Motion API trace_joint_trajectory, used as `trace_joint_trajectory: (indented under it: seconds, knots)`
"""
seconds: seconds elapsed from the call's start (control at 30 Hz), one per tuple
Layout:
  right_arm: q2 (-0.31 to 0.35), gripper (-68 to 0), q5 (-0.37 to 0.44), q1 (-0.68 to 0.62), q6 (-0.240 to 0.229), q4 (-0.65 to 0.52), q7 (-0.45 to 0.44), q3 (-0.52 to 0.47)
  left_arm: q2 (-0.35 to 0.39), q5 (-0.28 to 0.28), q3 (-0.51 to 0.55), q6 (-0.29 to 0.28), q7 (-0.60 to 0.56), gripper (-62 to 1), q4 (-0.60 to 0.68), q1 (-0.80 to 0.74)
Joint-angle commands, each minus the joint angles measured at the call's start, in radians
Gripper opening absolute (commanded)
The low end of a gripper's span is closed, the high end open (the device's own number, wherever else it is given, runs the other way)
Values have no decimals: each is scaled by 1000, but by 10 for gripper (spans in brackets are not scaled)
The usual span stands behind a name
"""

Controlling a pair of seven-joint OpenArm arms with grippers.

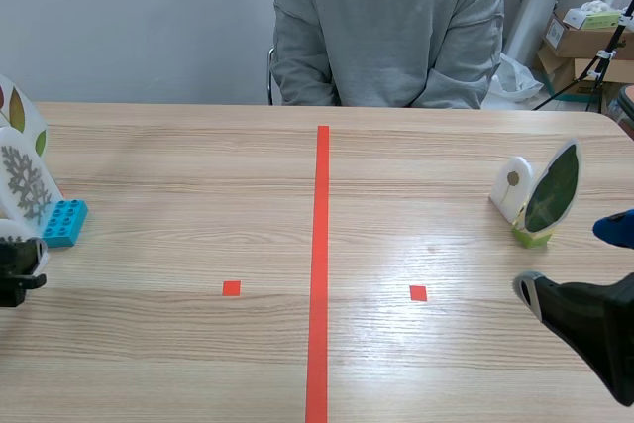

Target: Do the leaf sorting experiment

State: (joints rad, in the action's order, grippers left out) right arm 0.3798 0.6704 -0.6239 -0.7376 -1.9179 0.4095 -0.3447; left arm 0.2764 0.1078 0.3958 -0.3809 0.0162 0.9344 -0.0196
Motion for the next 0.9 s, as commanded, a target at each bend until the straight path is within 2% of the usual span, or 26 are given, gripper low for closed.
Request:
trace_joint_trajectory:
  seconds: [0.0,0.1,0.2,0.37,0.5,0.7,0.87]
  knots:
    - [13,-23,11,12,-8,-16,-11,3,7,7,5,-4,-27,-147,7,1]
    - [13,-23,11,12,-8,-16,-11,3,7,8,5,-5,-39,-48,8,-3]
    - [13,-23,11,12,-8,-16,-10,3,10,11,5,-11,-64,-11,35,-39]
    - [13,-23,11,12,-8,-16,-8,3,10,12,5,-63,-93,-6,197,-175]
    - [13,-23,11,12,-8,-16,-8,3,13,24,5,-69,-87,-6,371,-309]
    - [14,-23,11,12,-8,-16,-7,3,13,31,5,-145,-67,-6,609,-499]
    - [14,-23,11,12,-8,-16,-8,3,13,117,5,-221,-16,-6,780,-620]
